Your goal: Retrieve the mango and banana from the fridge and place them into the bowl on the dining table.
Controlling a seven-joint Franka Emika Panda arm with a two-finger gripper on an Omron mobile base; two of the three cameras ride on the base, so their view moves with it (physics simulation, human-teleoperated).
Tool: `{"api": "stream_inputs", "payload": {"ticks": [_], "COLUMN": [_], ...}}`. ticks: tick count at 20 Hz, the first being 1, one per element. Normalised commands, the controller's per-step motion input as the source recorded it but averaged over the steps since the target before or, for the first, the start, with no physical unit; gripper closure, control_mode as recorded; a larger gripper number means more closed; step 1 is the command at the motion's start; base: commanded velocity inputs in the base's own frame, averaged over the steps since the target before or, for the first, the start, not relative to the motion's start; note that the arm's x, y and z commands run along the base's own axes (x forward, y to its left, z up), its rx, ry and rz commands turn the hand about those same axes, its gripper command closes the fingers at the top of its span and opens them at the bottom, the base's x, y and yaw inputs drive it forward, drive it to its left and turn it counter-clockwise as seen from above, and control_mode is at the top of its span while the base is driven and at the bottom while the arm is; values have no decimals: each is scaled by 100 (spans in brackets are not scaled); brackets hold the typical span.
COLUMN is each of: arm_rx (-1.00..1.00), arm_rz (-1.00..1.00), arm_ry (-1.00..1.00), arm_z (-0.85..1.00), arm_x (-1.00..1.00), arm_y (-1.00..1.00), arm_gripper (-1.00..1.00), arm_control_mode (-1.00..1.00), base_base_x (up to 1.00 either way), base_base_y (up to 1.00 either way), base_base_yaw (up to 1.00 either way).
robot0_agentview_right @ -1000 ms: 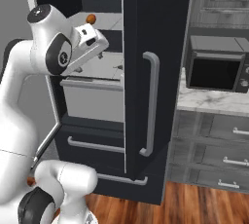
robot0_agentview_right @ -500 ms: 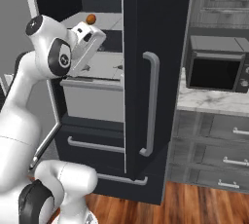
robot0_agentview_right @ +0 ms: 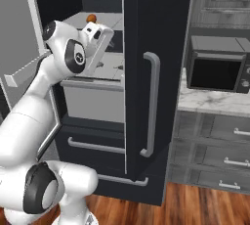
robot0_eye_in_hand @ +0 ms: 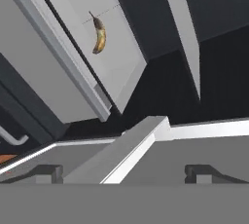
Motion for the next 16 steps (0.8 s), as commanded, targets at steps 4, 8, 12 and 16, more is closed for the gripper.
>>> {"api": "stream_inputs", "payload": {"ticks": [4,8,12,16], "arm_rx": [-1,-1,-4,-8], "arm_rz": [0,0,0,-3], "arm_ry": [0,2,0,0], "arm_z": [0,0,0,0], "arm_x": [47,79,89,13], "arm_y": [-61,-44,-25,-36], "arm_gripper": [-100,-100,-100,-100], "arm_control_mode": [-100,-100,-100,-100], "base_base_x": [0,0,0,0], "base_base_y": [0,0,0,0], "base_base_yaw": [0,0,0,0]}}
